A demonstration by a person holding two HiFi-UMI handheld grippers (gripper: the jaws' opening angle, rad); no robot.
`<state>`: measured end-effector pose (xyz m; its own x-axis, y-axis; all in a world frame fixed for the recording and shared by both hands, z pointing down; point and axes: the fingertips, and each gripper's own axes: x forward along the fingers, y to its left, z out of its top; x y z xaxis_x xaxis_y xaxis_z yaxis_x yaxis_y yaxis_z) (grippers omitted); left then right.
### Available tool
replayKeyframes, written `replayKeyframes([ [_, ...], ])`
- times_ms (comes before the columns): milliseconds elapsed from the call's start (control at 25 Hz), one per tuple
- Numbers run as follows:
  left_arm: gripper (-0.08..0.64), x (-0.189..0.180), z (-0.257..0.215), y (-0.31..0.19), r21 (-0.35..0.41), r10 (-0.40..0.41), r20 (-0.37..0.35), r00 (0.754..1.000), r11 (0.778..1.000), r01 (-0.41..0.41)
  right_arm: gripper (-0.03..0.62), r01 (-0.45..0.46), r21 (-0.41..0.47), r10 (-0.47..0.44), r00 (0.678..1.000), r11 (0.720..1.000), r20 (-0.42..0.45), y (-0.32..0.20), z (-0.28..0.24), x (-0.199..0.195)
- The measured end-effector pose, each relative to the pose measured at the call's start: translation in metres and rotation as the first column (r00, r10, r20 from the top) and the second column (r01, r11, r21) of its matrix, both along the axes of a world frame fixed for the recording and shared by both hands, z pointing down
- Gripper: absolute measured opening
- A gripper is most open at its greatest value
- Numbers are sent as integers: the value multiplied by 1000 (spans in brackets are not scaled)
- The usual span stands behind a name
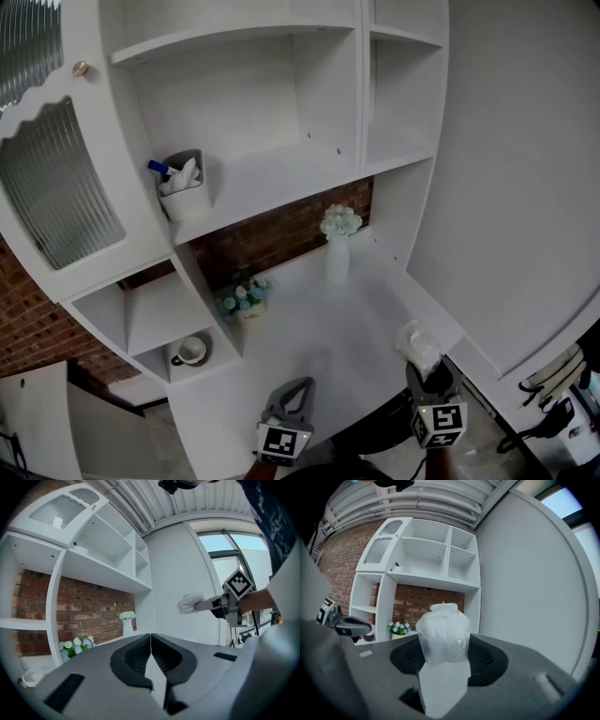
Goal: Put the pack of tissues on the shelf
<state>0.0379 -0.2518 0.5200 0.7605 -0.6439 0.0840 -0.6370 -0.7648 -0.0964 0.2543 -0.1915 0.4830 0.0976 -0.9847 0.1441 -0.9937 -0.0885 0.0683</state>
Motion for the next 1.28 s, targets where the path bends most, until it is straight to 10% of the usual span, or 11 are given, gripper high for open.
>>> replayKeyframes([
  [1280,11,22,-9,-46,1,-63,22,998,998,63,230,26,176,17,970,984,-242,-140,-171,88],
])
